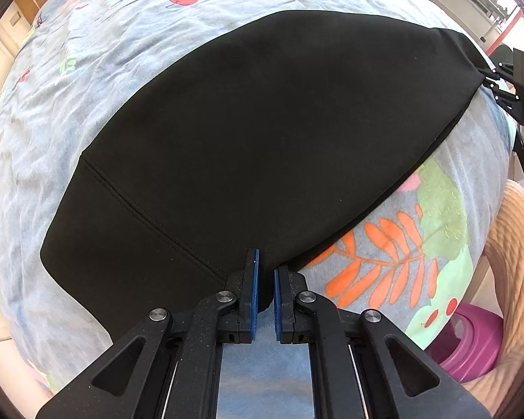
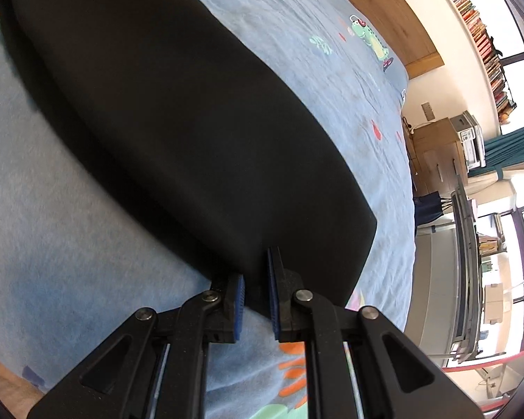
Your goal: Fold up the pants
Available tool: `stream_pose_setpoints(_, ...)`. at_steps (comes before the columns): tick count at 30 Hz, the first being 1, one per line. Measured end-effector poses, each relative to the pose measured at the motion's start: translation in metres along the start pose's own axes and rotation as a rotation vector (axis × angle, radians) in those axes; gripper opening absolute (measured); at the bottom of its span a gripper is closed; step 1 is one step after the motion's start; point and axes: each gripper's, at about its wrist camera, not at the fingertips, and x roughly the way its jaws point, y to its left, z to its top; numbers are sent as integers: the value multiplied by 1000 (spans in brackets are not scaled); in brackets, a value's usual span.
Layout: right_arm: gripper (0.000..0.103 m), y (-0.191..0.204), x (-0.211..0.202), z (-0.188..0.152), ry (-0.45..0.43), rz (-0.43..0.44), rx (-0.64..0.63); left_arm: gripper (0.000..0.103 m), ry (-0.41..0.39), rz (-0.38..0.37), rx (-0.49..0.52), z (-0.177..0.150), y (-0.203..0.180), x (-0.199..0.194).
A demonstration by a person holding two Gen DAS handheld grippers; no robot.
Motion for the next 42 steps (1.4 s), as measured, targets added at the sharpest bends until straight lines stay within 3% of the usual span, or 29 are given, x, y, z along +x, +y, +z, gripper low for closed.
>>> stream_pose_setpoints(6, 0, -1, -3, -11, 19, 27, -10, 5, 16, 10, 19, -1, -5, 3)
stream_pose_setpoints(9, 0, 2, -4, -11, 24, 0, -29, 7, 20, 35, 25, 1, -9, 8)
stream_pose_setpoints(14, 0, -5, -20, -9, -9, 39, 68, 9, 7, 56, 18, 3, -16, 5)
stream_pose_setpoints(16, 0, -14, -26, -9, -21, 63, 135, 23, -11, 66, 8, 2, -18, 1)
stream_pose_setpoints(17, 0, -18, -30, -9, -26, 68, 170, 39, -19, 76, 6, -1, -19, -3)
stream_pose_setpoints(18, 0, -21, -33, -9, -34, 74, 198, 49, -36, 87, 3, -2, -20, -7)
stream_pose_setpoints(20, 0, -27, -42, -10, -62, 87, 268, 49, -61, 80, -8, -4, -23, -13)
stream_pose_setpoints(21, 31, -29, -47, -10, -78, 89, 299, 49, -68, 83, -12, -5, -24, -15)
stream_pose_setpoints(22, 47, -30, -52, -9, -96, 94, 327, 50, -75, 91, -17, -5, -25, -17)
stream_pose_setpoints(24, 47, -31, -59, -9, -120, 104, 366, 55, -86, 109, -29, -5, -26, -19)
stream_pose_setpoints(29, 48, -41, -66, -11, -157, 131, 491, 70, -151, 149, -139, -8, -20, -28)
stream_pose_setpoints(36, 48, -68, -64, -29, -210, 203, 769, 71, -279, 176, -424, -26, 6, -49)
stream_pose_setpoints(42, 48, -91, -37, -55, -215, 267, 976, 71, -266, 190, -551, -37, 4, -38)
